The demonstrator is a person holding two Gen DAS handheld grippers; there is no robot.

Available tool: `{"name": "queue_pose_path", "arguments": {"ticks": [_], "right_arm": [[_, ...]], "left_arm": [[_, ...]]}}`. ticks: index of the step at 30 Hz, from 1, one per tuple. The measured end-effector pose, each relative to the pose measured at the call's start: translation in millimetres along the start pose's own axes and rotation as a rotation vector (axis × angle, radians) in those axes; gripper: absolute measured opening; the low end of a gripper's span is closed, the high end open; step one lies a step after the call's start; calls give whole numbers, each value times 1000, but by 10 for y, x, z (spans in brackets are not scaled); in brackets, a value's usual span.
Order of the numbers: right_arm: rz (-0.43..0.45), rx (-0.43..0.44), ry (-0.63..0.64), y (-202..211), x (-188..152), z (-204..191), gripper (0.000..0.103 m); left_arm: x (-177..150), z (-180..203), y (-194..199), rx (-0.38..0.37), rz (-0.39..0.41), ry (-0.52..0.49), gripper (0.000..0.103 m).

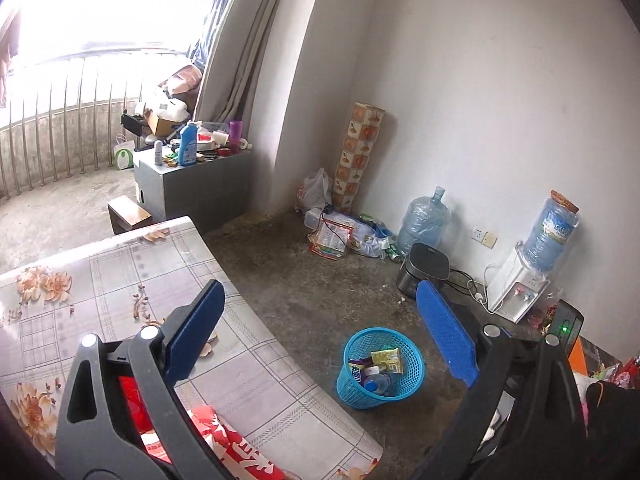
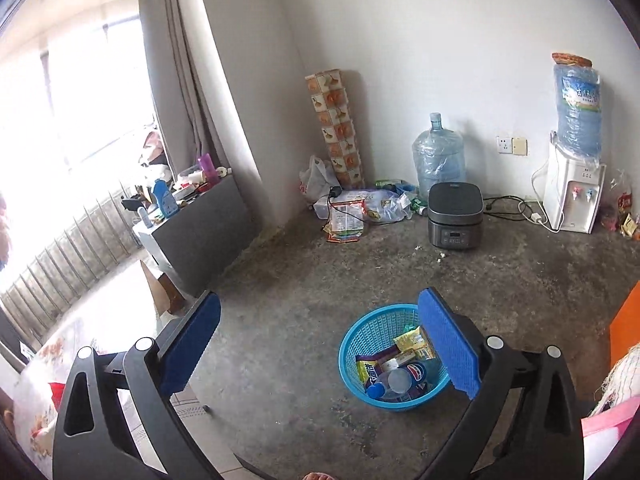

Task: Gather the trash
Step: 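Move both grippers back over the red wrapper and red-white bag on the table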

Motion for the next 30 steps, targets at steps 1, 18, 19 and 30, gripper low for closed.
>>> {"name": "queue_pose_path", "arguments": {"ticks": [1, 18, 19, 30], "right_arm": [[1, -3, 17, 18, -12, -43, 96], [11, 13, 130, 261, -108, -548, 96], [10, 16, 129, 263, -113, -558, 96], [-13, 40, 132, 248, -103, -605, 96]], "left_arm": [[-29, -92, 57, 20, 0, 10, 92], [-429, -1118, 606, 188, 6, 151, 92], [-440, -1141, 616, 191, 8, 152, 92], [-472, -1163, 581, 193, 0, 147, 92]]}}
Point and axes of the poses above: each gripper's, at about its wrist camera, not at the fingertips, and y roughly against the way its jaws point, z to its right, x to its top, the point moved 5 cm from there along -y, roughly the way its jaws point, and after that the axes turned 14 degrees about -y, right-handed, at the moved point
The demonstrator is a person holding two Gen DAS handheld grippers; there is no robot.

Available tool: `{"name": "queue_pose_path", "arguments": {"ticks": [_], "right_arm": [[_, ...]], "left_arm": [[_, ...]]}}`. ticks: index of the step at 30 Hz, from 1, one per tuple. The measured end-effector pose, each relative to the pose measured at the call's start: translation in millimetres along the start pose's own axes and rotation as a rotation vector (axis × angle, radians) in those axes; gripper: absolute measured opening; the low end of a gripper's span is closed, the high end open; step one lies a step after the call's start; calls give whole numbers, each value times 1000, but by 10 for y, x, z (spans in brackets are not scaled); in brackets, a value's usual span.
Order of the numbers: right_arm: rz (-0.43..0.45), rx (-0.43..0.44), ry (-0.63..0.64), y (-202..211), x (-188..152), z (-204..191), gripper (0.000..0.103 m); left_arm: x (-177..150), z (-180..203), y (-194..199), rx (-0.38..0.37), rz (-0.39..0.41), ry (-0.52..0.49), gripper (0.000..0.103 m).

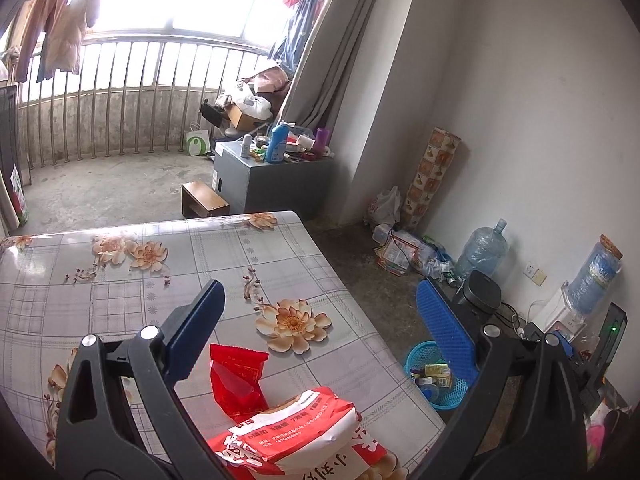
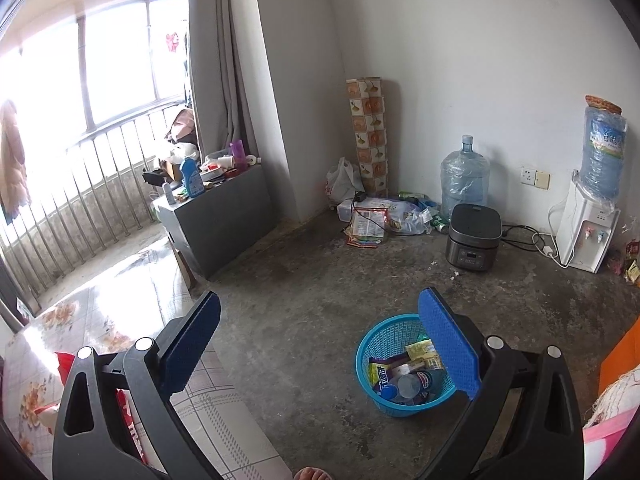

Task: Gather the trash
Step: 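Move both grippers back over the red wrapper and red-white bag on the table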

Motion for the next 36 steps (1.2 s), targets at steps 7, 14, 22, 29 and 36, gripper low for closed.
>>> {"name": "queue_pose_path", "arguments": {"ticks": [7, 14, 22, 29, 36], "right_arm": [[-11, 10, -1, -34, 4, -7, 96], [-18, 12, -5, -41, -16, -5, 96], [-22, 16, -7, -54, -28, -2, 96], [-23, 16, -7, -62, -36, -4, 96], [-32, 24, -30, -75, -73, 19, 96]], "left_arm": [[-9, 7, -12, 3, -2, 0, 92], [-48, -5, -40, -2, -9, 2, 93], [-53, -3, -42, -2, -12, 2, 92], [-74, -4, -41, -6, -14, 2, 92], [-90, -51, -39, 7, -9, 2, 92]]}}
Point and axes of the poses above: each gripper's, at about its wrist camera, not at the fingertips, and y roughly against the way its jaws point, z to its right, x to its top, the point moved 5 cm from there along -y, roughly the way its jaws point, and after that the axes turned 14 degrees about -y, right-handed, at the moved point
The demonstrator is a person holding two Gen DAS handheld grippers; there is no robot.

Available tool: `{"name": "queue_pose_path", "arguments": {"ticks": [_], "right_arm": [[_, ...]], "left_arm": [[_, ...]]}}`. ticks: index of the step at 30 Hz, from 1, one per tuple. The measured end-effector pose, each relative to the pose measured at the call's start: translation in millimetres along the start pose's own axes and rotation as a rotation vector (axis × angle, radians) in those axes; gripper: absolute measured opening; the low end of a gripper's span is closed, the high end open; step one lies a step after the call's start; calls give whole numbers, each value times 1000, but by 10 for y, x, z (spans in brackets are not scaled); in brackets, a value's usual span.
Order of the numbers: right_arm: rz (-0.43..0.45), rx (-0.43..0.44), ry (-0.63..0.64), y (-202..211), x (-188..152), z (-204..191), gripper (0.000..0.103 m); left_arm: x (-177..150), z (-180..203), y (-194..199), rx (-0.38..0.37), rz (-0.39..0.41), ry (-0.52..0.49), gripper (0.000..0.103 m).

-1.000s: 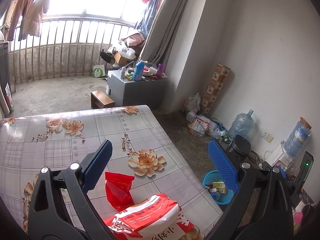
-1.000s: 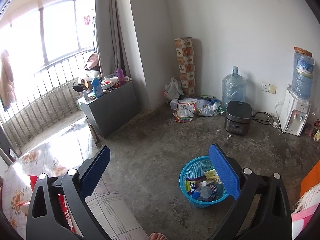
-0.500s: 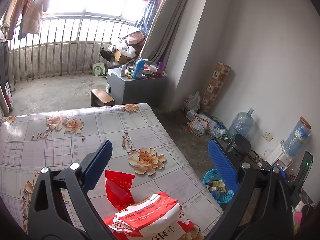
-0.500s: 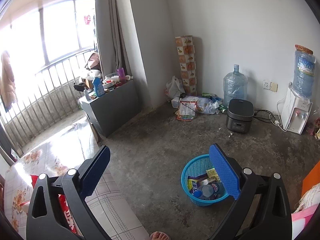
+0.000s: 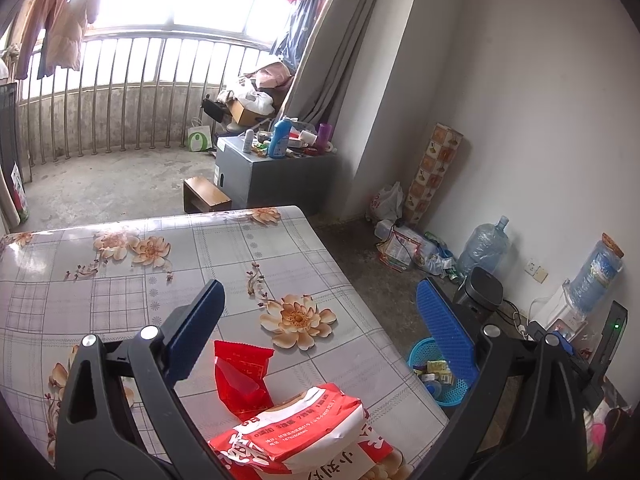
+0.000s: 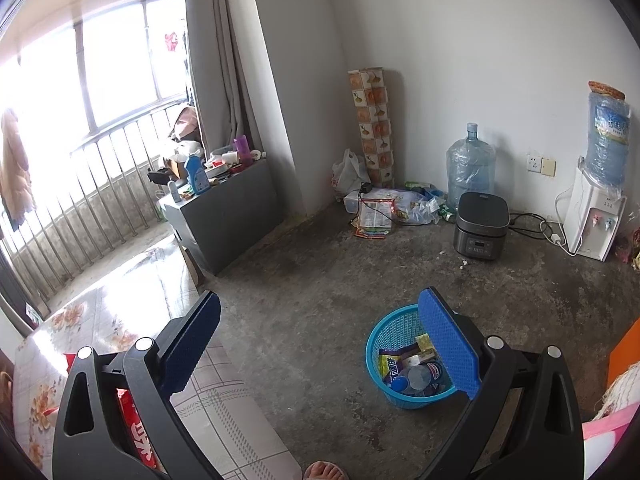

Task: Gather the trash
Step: 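Move both grippers back over the red wrapper and red-white bag on the table, then grasp the red wrapper with the left gripper while the right gripper grasps the red-white bag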

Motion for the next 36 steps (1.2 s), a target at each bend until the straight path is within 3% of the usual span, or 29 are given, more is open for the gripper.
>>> {"name": "queue_pose_path", "arguments": {"ticks": [6, 12, 17, 21, 25, 29, 31, 36], "right_arm": [[-80, 83, -63, -51, -56, 1, 96], [-278, 310, -85, -153, -349, -286, 96], [-442, 440, -39, -177, -756, -591, 85], [-562, 478, 17, -224, -1086, -783, 73], [-700, 560, -50, -276, -1273, -920, 70], [-814, 659, -192, -332, -1319, -1066, 70], [-861, 682, -250, -363, -1363, -1139, 70], [-973, 699, -337, -427, -1520, -1321, 70]], "left_arm": [[-46, -215, 32, 46, 0, 29, 92], [-263, -456, 16, 54, -47, 39, 92], [-592, -594, -103, 29, -125, 29, 92], [-886, -706, -303, -23, -215, 47, 76], [-1093, -856, -535, -85, -273, 102, 66], [-1172, -1031, -777, -178, -282, 191, 63], [-1209, -1081, -924, -257, -289, 210, 65], [-1340, -1221, -1252, -340, -346, 267, 66]]}}
Point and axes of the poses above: each gripper's, at about its wrist camera, not at the fingertips, and y roughly against the way its jaws point, z to its right, x to its top, the point moved 5 cm from there along -y, roughly the way its jaws point, and after that the axes turned 14 degrees about -y, right-handed, at the moved point
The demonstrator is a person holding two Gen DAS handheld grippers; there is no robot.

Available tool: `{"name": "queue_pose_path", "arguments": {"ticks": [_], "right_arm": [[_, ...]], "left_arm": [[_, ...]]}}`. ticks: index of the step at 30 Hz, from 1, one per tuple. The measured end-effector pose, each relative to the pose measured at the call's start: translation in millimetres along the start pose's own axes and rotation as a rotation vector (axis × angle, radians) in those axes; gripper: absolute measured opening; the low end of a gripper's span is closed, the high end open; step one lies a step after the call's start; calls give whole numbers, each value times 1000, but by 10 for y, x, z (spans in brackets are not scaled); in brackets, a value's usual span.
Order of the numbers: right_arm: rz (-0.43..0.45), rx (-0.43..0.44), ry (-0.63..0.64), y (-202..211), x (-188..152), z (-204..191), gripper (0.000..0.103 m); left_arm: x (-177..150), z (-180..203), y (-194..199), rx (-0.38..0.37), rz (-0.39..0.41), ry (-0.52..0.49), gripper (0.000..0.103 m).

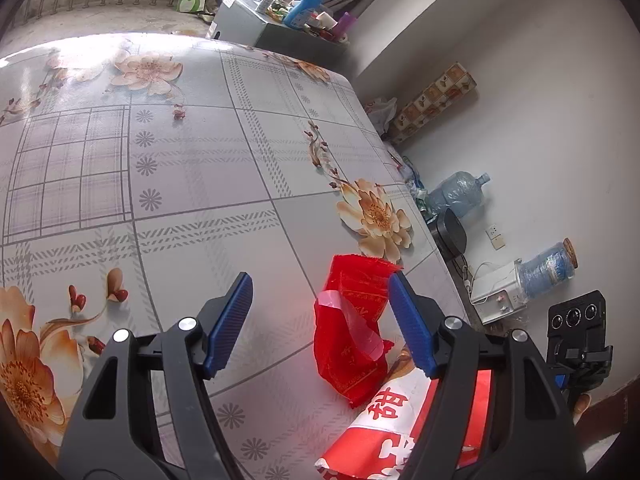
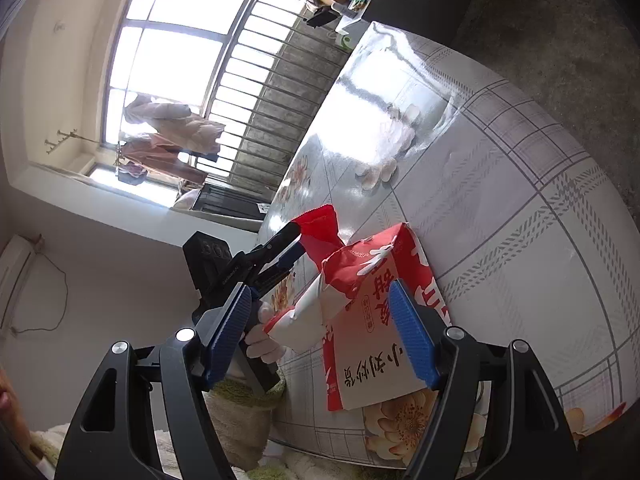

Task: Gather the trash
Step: 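Grasp the red wrapper with the left gripper while the right gripper grasps the red-white bag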

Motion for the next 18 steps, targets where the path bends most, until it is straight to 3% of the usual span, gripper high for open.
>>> {"name": "queue_pose_path", "arguments": {"ticks": [8, 16, 18], "right_arm": [[-57, -3, -105, -303, -62, 76, 70], [-79, -3, -155, -382, -77, 77, 70], [-85, -7, -165, -423, -86, 77, 66]], "left_arm": [[58, 68, -198, -112, -8, -65, 64], [19, 126, -218, -107, -21, -120, 39], [-1, 161, -194, -94, -17, -146, 34]]}}
Point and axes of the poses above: each gripper's, at about its wrist camera, not at the fingertips, and y roughly against the way its jaws point, z to its right, x to its top, the point moved 5 cm from there along -y, roughly the way its jaws point, and after that the axes turned 14 degrees about -y, right-handed, at the moved point
